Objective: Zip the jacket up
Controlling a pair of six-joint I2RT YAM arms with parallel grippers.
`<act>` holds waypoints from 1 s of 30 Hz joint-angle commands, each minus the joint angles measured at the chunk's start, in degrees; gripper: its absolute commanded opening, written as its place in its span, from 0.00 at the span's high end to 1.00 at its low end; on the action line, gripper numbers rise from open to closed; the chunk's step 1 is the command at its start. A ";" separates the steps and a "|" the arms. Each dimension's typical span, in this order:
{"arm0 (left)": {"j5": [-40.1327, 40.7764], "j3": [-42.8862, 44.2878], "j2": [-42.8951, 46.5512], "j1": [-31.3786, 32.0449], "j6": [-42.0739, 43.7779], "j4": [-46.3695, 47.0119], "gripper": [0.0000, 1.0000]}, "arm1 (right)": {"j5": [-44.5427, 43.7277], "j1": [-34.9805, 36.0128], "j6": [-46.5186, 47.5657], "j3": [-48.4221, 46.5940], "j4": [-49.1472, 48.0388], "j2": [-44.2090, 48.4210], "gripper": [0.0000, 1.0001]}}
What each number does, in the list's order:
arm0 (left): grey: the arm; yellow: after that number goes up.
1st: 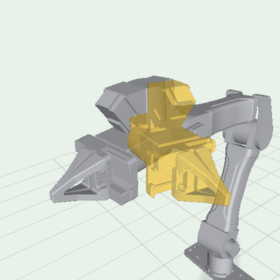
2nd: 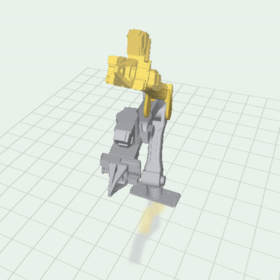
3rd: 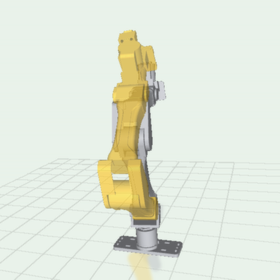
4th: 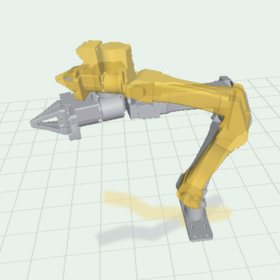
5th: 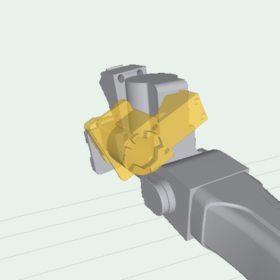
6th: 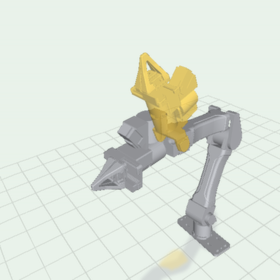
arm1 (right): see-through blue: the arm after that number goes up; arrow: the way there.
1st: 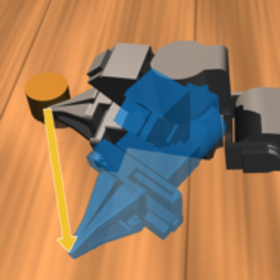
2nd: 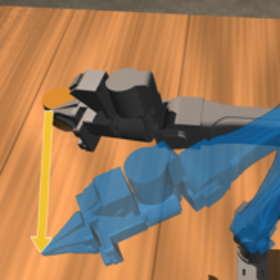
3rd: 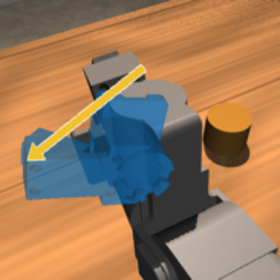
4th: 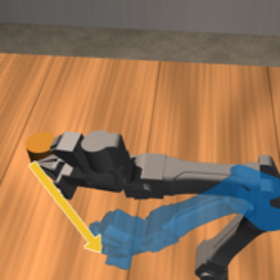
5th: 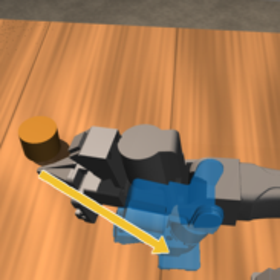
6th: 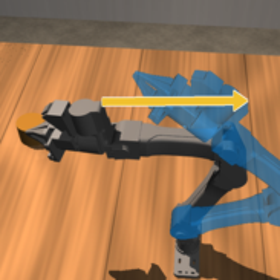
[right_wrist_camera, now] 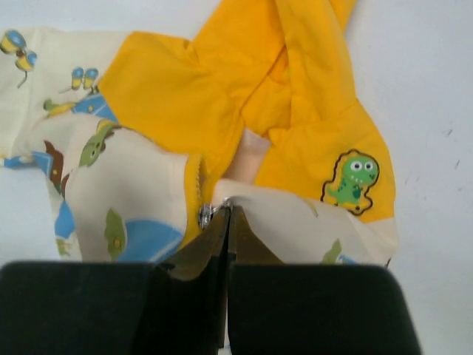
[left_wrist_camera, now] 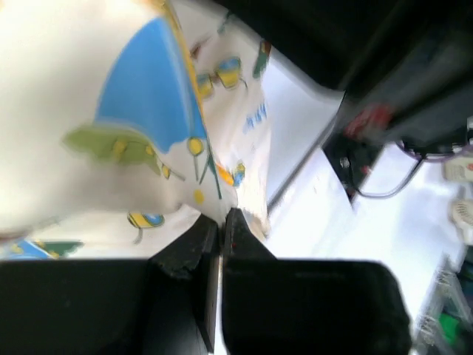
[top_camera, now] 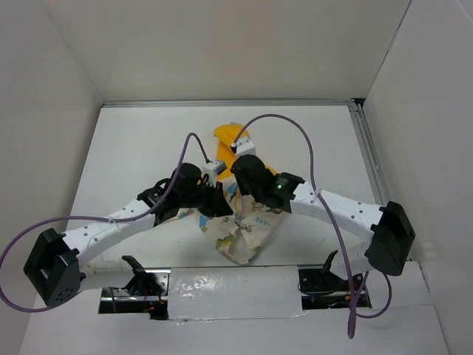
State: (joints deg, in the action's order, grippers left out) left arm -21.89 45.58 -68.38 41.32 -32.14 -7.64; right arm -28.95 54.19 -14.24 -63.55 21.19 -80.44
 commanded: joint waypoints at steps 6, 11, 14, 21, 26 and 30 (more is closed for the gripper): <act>-7.91 0.46 4.48 1.57 -3.89 -14.85 1.00 | -0.75 -3.92 -1.22 -0.78 3.23 9.08 1.00; -12.98 -2.51 6.33 1.66 -6.44 -15.30 1.00 | -9.54 -8.48 -1.50 -6.75 2.98 2.94 1.00; -14.23 -4.97 6.85 2.88 -8.72 -16.26 1.00 | -11.83 -12.08 1.93 -12.62 0.34 -3.65 1.00; -19.32 -11.91 10.10 3.86 -11.89 -16.79 1.00 | -9.11 -22.80 7.37 -20.21 -5.00 -15.96 1.00; -20.74 -14.82 10.72 4.03 -14.00 -15.92 1.00 | -10.43 -28.96 8.35 -34.84 -5.63 -28.94 1.00; -17.23 -15.00 9.50 3.33 -15.14 -17.15 1.00 | -8.15 -33.89 6.07 -47.09 -0.37 -36.79 1.00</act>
State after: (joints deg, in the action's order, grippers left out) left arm -24.16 33.39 -59.37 42.06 -45.21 -7.35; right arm -19.90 31.81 -9.69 -101.51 35.29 -114.37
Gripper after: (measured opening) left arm 0.122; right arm 0.005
